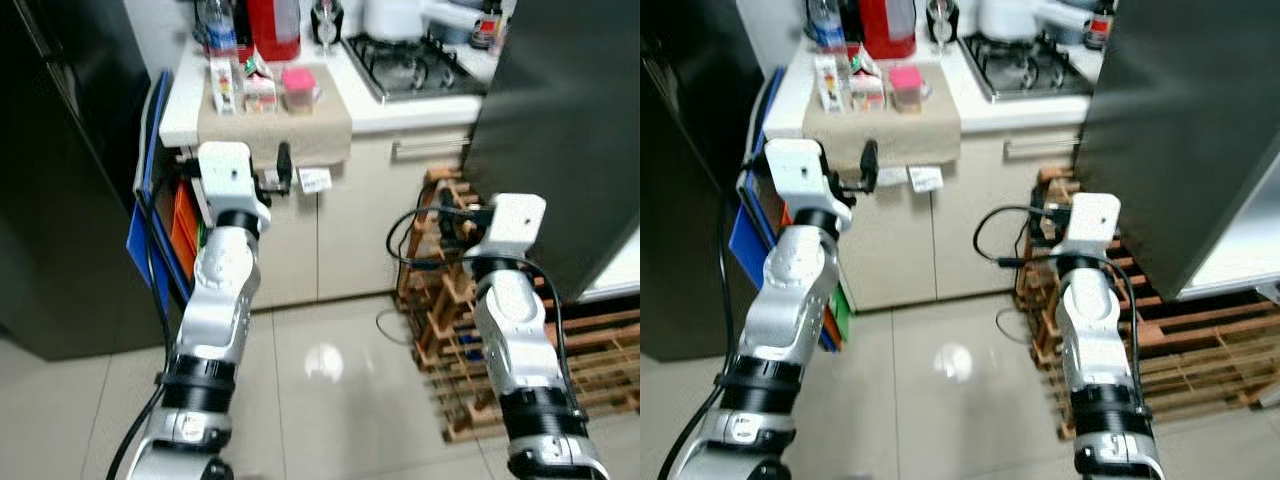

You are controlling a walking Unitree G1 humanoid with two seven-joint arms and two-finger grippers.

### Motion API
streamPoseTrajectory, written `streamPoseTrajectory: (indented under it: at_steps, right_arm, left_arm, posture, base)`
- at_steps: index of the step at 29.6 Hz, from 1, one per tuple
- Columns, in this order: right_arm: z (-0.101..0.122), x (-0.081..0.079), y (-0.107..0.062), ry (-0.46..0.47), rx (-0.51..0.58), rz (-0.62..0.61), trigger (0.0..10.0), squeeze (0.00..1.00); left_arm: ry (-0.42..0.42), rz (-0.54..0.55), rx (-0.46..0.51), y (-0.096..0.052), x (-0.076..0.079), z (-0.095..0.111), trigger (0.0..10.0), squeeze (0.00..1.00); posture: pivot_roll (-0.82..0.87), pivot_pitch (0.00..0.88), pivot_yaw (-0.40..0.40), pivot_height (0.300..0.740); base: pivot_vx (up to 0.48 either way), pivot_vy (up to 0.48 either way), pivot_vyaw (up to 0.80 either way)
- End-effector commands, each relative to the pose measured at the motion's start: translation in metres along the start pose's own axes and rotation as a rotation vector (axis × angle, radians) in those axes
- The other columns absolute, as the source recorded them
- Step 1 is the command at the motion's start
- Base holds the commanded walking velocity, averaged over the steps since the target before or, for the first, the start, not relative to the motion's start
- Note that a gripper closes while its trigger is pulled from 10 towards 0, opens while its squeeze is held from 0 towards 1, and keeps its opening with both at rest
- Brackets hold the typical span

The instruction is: Restocking fridge

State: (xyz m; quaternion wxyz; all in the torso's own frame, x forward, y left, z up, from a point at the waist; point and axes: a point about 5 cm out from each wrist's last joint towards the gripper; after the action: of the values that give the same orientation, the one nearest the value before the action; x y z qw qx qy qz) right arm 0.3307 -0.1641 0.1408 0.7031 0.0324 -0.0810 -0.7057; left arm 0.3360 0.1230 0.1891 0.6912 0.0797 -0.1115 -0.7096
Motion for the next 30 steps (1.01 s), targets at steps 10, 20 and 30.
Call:
streamPoseTrajectory:
  at_steps: [10, 20, 30]
  right_arm:
    - [-0.007, -0.007, -0.004, 0.034, -0.068, 0.05, 10.0, 0.0]
    - [-0.002, -0.018, -0.002, 0.048, -0.053, 0.113, 10.0, 0.96]
    - [-0.004, -0.016, 0.0, 0.082, -0.082, 0.101, 10.0, 0.0]
  left_arm:
    - [-0.024, 0.035, -0.06, -0.006, -0.007, -0.014, 10.0, 0.0]
    - [-0.018, 0.046, -0.056, -0.005, -0.008, -0.014, 10.0, 0.0]
    - [-0.005, 0.04, -0.037, -0.005, -0.008, -0.01, 10.0, 0.0]
  posture:
    - [-0.09, 0.0, -0.02, 0.74]
    - [-0.08, 0.0, -0.035, 0.74]
    - [-0.07, 0.0, -0.032, 0.74]
  base:
    - [0.48, 0.0, 0.0]
    - [0.48, 0.0, 0.0]
    - [0.284, 0.0, 0.29]
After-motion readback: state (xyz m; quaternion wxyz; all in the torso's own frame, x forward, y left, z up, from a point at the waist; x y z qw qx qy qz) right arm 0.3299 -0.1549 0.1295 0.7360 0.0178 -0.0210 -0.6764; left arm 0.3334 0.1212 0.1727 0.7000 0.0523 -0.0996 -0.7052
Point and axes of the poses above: a point about 5 cm out from each wrist's last joint towards the gripper, its own y axis pointing out of the wrist towards the gripper, its own z axis along the axis of the wrist's last joint, x = y × z, and after that the axes turned 2 degrees about y, right-handed
